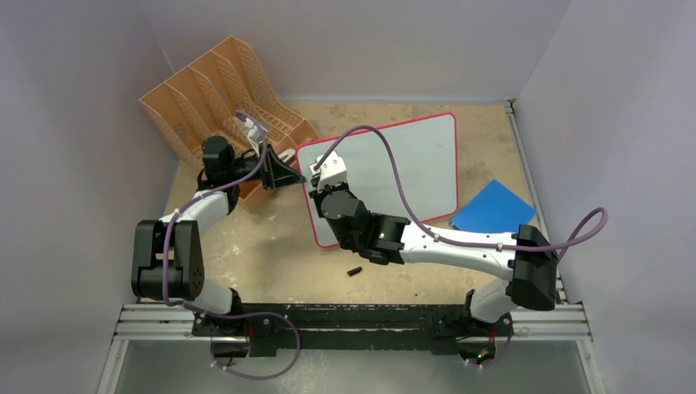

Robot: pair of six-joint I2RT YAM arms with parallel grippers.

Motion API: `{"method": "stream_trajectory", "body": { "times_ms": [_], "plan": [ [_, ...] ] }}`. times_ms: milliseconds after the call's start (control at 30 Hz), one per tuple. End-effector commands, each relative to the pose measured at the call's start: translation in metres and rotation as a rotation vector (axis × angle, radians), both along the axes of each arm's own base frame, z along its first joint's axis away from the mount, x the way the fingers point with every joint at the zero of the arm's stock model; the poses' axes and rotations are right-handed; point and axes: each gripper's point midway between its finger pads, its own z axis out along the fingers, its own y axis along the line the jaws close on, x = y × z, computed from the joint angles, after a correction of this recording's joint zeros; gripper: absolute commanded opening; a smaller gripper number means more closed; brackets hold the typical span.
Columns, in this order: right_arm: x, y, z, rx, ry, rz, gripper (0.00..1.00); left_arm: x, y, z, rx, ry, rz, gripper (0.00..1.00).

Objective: Write a sentence on the whiteboard

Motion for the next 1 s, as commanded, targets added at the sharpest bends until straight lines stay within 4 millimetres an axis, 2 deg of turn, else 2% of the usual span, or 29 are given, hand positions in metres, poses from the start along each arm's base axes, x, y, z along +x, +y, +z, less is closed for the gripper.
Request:
{"method": "stream_trajectory", "body": {
  "times_ms": [0,600,967],
  "plan": [
    [0.004,0.002,0.034,0.076,-0.045,-0.032,0.0,-0.004,-0.001,0.017,0.003,-0.096,-0.025,0.0],
    [0.004,0.002,0.01,0.016,0.018,-0.056,0.0,-0.004,-0.001,0.017,0.003,-0.098,-0.026,0.0],
    [0.001,0.001,0.003,0.003,0.054,-0.056,0.0,-0.005,-0.001,0.018,0.002,-0.099,-0.028,0.0]
  ]
}}
